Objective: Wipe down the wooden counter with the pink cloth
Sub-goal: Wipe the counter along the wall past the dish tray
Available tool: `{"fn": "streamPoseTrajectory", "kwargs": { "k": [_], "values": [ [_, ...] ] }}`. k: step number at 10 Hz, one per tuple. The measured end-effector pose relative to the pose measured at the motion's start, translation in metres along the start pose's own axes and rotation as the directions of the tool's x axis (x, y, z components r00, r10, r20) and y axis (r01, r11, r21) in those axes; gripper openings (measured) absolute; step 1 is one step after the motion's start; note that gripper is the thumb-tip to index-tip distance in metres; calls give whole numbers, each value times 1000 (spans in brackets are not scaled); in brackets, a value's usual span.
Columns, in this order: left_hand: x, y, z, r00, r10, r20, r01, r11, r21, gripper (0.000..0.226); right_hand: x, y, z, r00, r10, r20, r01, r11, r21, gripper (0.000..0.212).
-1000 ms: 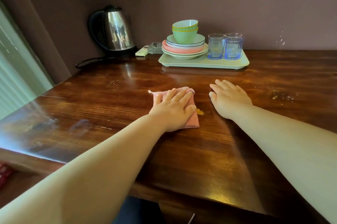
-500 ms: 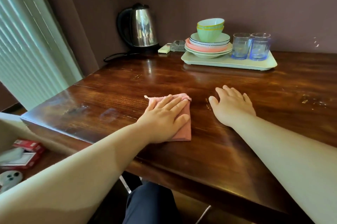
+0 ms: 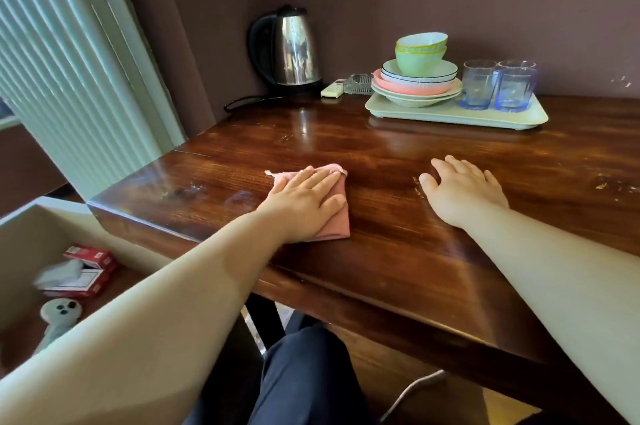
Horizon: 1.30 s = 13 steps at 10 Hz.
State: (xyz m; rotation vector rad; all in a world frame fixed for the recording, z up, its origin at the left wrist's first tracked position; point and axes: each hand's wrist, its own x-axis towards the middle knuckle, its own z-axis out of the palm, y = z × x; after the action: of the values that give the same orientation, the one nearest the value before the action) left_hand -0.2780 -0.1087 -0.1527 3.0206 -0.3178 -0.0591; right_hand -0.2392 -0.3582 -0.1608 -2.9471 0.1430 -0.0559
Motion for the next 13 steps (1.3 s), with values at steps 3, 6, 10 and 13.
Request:
{"fn": "streamPoseTrajectory", "kwargs": {
  "k": [3,6,10,13],
  "values": [
    [-8,-27,3,1000,-18,-24,17,1000,-12,62,-2,-2,-2,1000,16,-2,-16,1000,-15,59],
    [-17,-42,7,999,-15,-31,16,1000,6,64,-1,1,-1,1000,18,-4,-18,1000,-8,59],
    [-14,-79,-1,993,-113,-19,114,990,87,62,3,2,4,1000,-1,-3,1,1000,11,65],
    [-44,-66,4,999,37,-5,-37,996,82,71,5,3,1,998,-51,-44,55,996,77,57]
  ]
}}
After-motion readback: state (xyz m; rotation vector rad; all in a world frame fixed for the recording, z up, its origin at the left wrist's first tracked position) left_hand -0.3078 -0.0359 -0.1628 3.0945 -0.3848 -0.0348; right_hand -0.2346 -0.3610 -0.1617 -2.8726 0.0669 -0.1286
